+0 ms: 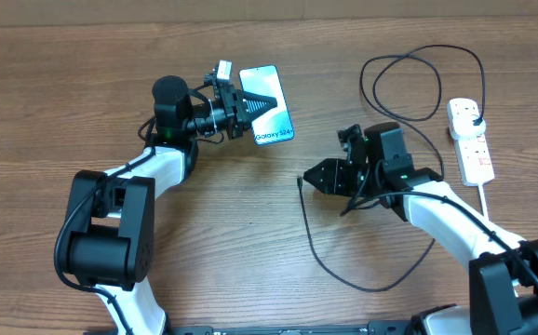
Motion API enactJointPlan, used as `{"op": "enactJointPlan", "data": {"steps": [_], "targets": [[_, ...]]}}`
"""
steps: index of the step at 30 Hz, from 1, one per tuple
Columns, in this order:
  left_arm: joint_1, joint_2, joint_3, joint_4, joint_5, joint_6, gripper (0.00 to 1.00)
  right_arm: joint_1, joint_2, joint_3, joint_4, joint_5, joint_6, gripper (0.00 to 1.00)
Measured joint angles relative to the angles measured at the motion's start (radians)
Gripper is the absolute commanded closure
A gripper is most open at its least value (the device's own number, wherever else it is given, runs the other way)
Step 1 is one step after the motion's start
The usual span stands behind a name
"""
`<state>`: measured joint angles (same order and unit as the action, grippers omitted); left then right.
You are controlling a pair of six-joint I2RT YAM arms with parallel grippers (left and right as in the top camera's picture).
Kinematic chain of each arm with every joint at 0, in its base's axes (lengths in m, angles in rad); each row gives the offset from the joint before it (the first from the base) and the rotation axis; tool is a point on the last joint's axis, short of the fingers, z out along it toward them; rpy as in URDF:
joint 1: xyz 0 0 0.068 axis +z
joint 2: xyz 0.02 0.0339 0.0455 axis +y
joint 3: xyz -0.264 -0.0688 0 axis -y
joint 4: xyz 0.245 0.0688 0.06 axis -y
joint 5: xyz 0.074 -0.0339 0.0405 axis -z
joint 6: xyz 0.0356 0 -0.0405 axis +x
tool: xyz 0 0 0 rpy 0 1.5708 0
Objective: Plug charger to phone and switch on socket
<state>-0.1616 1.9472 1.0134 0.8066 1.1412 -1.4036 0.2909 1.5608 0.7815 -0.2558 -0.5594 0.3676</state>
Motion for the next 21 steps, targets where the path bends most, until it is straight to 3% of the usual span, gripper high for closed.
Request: {"op": "enactJointPlan", "data": {"steps": [11,21], "targets": [[0.028,0.0,0.0,-0.01,0.0,0.006,0.96,0.021,0.0,0.0,-0.009,0.062,-0.037,0.26],[0.092,0.0,0.0,-0.083,-0.005,0.04,0.96,0.307,0.0,0.0,-0.027,0.423,-0.098,0.28]]}}
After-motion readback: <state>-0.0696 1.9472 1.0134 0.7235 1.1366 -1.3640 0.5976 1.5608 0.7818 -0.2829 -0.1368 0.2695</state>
